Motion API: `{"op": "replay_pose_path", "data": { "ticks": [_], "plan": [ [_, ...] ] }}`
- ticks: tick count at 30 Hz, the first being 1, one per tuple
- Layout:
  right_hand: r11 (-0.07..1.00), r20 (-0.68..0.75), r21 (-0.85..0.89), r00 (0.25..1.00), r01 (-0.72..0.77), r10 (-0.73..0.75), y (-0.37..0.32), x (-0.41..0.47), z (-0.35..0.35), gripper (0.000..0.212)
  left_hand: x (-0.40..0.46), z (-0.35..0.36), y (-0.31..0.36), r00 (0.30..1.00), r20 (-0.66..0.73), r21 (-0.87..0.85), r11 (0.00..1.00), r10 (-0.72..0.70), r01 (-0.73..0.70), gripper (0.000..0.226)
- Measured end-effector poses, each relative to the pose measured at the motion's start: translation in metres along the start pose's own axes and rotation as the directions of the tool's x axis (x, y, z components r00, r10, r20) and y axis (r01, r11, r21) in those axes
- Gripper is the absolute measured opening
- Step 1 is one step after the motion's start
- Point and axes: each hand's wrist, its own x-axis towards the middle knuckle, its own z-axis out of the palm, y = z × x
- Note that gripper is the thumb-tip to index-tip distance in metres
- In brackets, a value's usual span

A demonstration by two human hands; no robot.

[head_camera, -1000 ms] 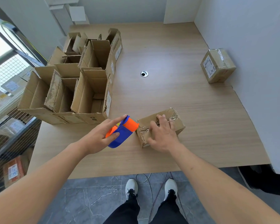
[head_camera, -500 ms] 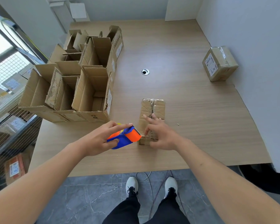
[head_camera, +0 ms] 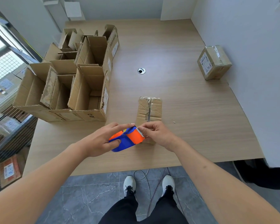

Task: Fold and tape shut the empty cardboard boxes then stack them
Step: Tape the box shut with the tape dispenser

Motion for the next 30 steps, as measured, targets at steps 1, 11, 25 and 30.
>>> {"op": "replay_pose_path", "data": {
  "ticks": [1,11,25,30],
  "plan": [
    [1.000,-0.006,0.014,1.000,-0.003,0.003,0.000,-0.002,-0.001,0.025,0.000,0.001,0.001,1.000,0.001,0.000,1.000,0.001,-0.001,0.071],
    [0.990,0.000,0.138,1.000,-0.025,0.025,0.004,-0.019,-0.006,0.040,0.005,0.007,0.011,0.999,0.014,0.001,1.000,0.031,-0.031,0.072],
    [0.968,-0.081,0.217,0.986,-0.126,0.147,-0.004,-0.032,-0.022,0.038,0.008,0.007,0.028,0.996,0.058,0.021,0.997,0.067,-0.068,0.073],
    [0.981,-0.063,0.174,0.993,-0.084,0.096,-0.004,-0.038,-0.025,0.033,0.009,0.009,0.029,0.997,0.055,0.027,0.998,0.063,-0.064,0.072]
  ]
}}
